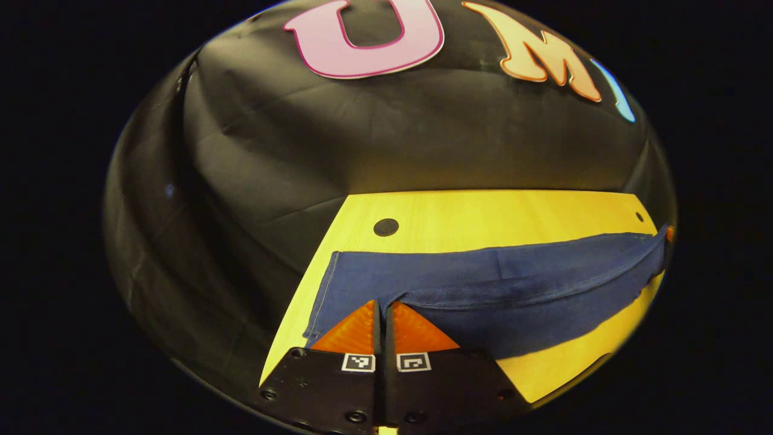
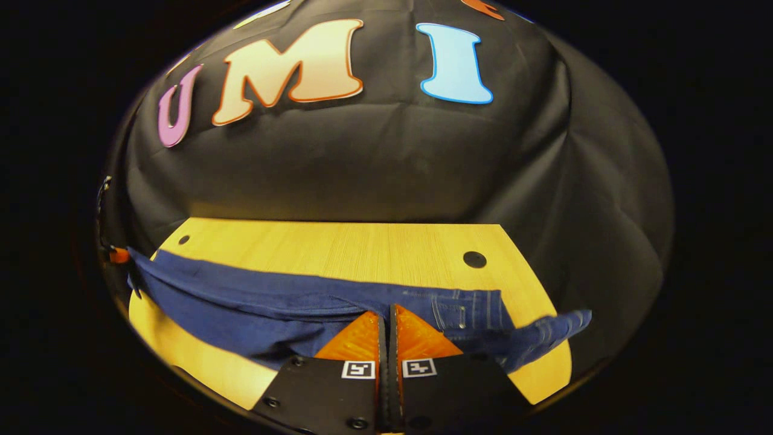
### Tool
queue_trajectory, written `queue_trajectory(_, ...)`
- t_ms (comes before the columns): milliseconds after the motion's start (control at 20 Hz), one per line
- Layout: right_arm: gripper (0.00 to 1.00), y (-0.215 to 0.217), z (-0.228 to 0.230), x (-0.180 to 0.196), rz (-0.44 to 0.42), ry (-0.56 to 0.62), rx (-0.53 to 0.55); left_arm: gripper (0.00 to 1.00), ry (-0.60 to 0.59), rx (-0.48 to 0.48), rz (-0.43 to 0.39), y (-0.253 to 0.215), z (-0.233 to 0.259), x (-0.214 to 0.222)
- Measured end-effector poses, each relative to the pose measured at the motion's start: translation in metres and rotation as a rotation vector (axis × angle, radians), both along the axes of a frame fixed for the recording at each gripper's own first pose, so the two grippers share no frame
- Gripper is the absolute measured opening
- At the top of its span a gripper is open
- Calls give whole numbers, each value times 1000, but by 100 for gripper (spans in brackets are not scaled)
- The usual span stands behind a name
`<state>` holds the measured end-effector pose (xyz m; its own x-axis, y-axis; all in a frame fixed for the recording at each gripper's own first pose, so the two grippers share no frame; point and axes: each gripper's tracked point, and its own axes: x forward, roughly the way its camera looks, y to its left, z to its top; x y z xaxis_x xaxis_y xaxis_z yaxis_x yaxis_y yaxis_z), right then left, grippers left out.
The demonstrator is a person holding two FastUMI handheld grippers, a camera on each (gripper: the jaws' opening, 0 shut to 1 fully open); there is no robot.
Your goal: Grasp the waist and the cuffs of the jeans and fold them to make the two legs overlap; first hold the waist and fold one-third of the jeans toward the cuffs, then hold the cuffs and fold the remaining one-third in the same direction to finish folding.
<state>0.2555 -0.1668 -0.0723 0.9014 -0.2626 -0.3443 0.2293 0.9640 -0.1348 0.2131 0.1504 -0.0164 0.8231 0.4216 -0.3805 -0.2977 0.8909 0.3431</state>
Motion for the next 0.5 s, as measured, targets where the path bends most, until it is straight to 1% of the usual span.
queue_trajectory(50,2,-2,-10,15,-11,-1,8,0,-10,26,5,2,-4,15)
queue_trajectory(100,2,-4,-23,29,-15,4,16,0,-12,40,10,5,-10,32)
queue_trajectory(200,2,-9,-47,47,-12,27,51,0,-4,44,21,11,-29,58)
queue_trajectory(300,2,-14,-67,56,-15,50,103,0,-6,42,29,15,-44,76)
queue_trajectory(400,8,-17,-69,55,-18,52,146,0,-49,23,39,15,-45,82)
queue_trajectory(450,11,-22,-66,52,-27,48,146,2,-76,-5,34,13,-44,84)
queue_trajectory(500,33,-25,-60,54,-20,37,155,5,-111,-45,21,5,-42,85)
